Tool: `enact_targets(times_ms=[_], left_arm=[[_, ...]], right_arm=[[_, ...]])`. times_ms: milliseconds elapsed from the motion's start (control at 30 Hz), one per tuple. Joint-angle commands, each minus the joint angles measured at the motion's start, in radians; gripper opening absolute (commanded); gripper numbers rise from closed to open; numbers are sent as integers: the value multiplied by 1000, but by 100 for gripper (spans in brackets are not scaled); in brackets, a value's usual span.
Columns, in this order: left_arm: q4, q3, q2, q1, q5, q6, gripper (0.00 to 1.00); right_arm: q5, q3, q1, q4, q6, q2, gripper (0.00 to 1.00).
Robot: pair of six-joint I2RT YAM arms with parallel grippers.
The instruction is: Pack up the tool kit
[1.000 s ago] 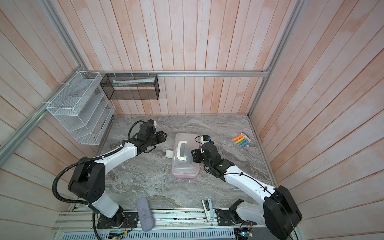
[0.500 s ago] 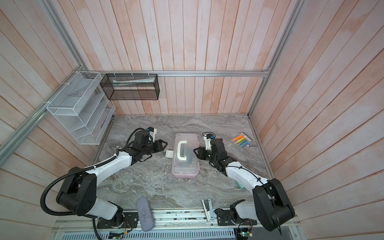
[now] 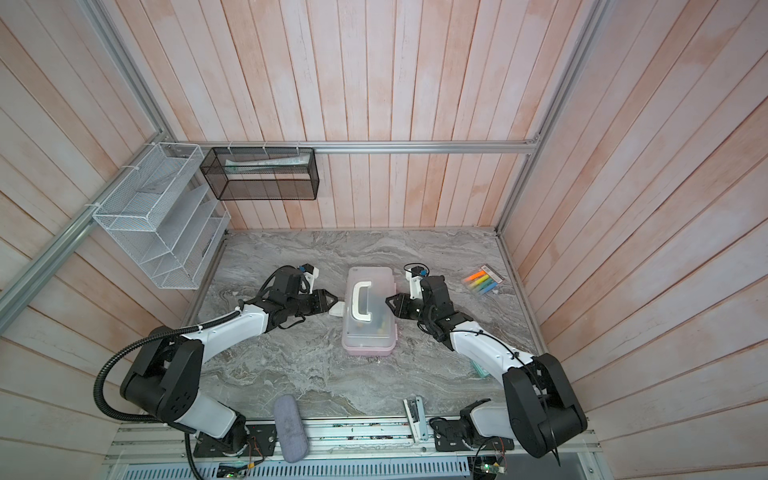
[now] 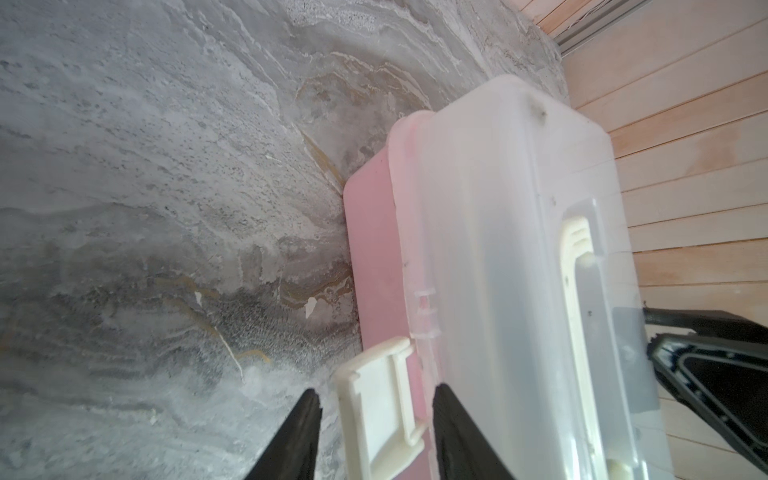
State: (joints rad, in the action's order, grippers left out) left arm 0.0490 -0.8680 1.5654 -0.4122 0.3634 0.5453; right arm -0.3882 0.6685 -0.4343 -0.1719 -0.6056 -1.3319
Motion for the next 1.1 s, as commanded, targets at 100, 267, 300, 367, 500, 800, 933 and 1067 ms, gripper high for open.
enact_targets(times_ms=[100, 267, 300, 367, 500, 800, 933, 1067], left_arm=[[-34, 27, 28, 6, 44, 4, 41], [-83, 41, 52, 6, 110, 28, 36], [-86, 42, 56, 6, 115, 31, 34], [-86, 47, 58, 6, 116, 34, 31], [-73, 56, 55, 6, 97, 32, 21], [-80, 67, 44, 14, 96, 51, 21], [-90, 58, 33, 13, 119, 63, 32], [-87, 57, 5, 14, 134, 73, 34]], right_arm=[[-43, 31, -12, -20, -2, -35, 31], [-34, 34, -12, -15, 1, -47, 30], [-34, 34, -12, -14, 1, -50, 30], [-28, 36, -11, -11, 4, -51, 30], [-26, 39, -12, -8, 10, -51, 30], [-16, 38, -11, -6, 16, -55, 30], [-15, 39, -11, -7, 18, -58, 30], [-13, 39, -11, -6, 17, -56, 30]])
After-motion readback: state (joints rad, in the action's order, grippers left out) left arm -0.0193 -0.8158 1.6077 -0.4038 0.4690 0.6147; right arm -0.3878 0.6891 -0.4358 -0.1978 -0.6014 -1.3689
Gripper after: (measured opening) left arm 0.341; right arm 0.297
